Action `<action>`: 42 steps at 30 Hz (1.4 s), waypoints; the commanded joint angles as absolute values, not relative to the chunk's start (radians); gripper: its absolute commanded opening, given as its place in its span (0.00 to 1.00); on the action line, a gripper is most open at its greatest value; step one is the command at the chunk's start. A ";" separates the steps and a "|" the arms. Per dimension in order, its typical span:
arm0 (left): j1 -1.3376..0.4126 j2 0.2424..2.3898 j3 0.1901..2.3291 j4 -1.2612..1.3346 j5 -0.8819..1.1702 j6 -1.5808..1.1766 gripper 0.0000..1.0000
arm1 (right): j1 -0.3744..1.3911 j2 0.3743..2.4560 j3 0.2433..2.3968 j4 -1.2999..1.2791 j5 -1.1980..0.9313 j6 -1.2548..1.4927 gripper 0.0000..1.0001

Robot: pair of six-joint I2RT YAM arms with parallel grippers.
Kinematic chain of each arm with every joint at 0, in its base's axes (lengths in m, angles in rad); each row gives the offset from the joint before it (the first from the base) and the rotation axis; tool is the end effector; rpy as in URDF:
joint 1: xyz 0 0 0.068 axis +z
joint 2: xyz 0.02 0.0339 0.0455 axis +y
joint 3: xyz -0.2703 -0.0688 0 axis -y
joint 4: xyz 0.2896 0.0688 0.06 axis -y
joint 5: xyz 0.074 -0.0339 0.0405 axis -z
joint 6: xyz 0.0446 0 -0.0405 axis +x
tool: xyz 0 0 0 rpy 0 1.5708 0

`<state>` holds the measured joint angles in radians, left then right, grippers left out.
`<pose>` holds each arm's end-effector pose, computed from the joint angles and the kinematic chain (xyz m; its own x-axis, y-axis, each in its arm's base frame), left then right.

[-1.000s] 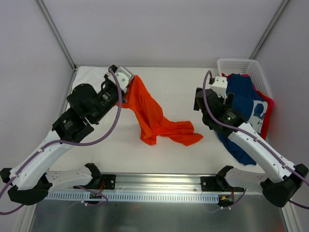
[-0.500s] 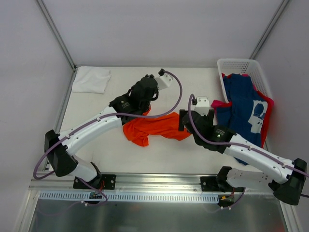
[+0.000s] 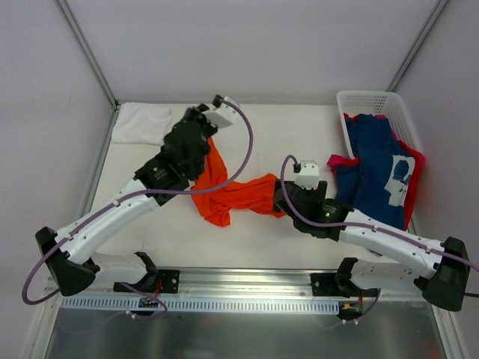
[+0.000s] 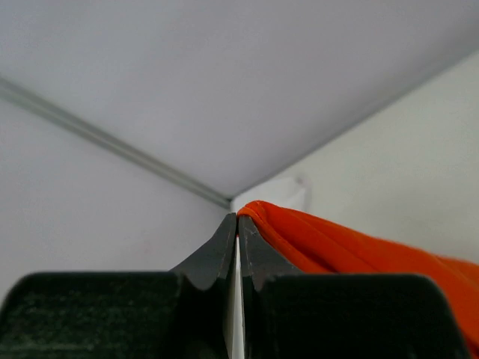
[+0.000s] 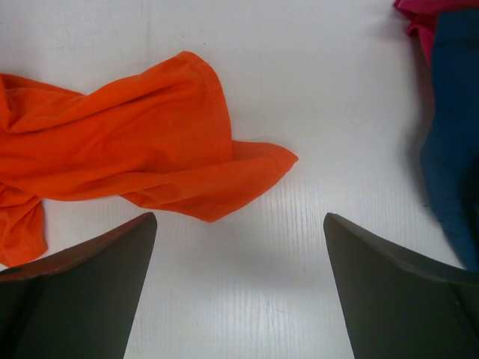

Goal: Fold and stack the t-shirts
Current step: Flatten the tshirt out

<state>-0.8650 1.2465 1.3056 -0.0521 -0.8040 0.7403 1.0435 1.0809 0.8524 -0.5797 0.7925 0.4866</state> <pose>0.2348 -0.2260 0.4474 0.0445 0.6693 -0.7416 0.0420 0.7405 0.6708 0.1589 0.2098 0.2687 -0.4896 -0.1883 -0.8514 -0.1473 0.9802 -0.1321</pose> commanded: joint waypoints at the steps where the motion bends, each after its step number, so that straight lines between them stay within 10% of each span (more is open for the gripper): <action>1: -0.714 1.314 1.284 0.350 -1.053 1.094 0.00 | 1.049 1.084 0.853 -0.580 0.833 0.522 1.00; 5: -0.575 1.405 1.262 0.507 -1.144 1.108 0.08 | 1.049 1.109 0.867 -0.613 0.831 0.531 0.99; 6: -0.557 1.417 1.282 0.464 -1.172 1.076 0.29 | 1.049 1.109 0.865 -0.621 0.833 0.537 1.00; 7: -0.517 1.428 1.301 0.488 -1.186 1.086 0.85 | 1.049 1.103 0.859 -0.629 0.834 0.540 1.00; 8: -0.497 1.445 1.305 0.520 -1.198 1.116 0.99 | 1.049 1.095 0.854 -0.635 0.836 0.541 1.00; 16: -0.511 1.462 1.362 0.623 -1.270 1.154 0.99 | 1.049 1.020 0.781 -0.631 0.828 0.567 0.99; 23: -0.914 1.498 1.422 0.014 -1.371 0.768 0.98 | 1.049 1.025 0.742 -0.591 0.816 0.587 0.99; 31: -1.279 1.457 0.994 0.006 -1.484 0.555 0.69 | 1.054 1.012 0.736 -0.626 0.825 0.604 0.99; 35: -1.252 1.381 0.992 -0.272 -0.985 0.214 0.94 | 1.054 0.988 0.732 -0.617 0.833 0.601 0.99; 42: -1.034 1.287 1.078 -0.374 -0.503 -0.107 0.97 | 1.065 0.968 0.747 -0.669 0.834 0.623 0.99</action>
<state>-1.0771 1.3174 1.0336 -0.2565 -0.7288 0.1089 1.0580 1.0039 0.7177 -0.6411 0.8043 0.5846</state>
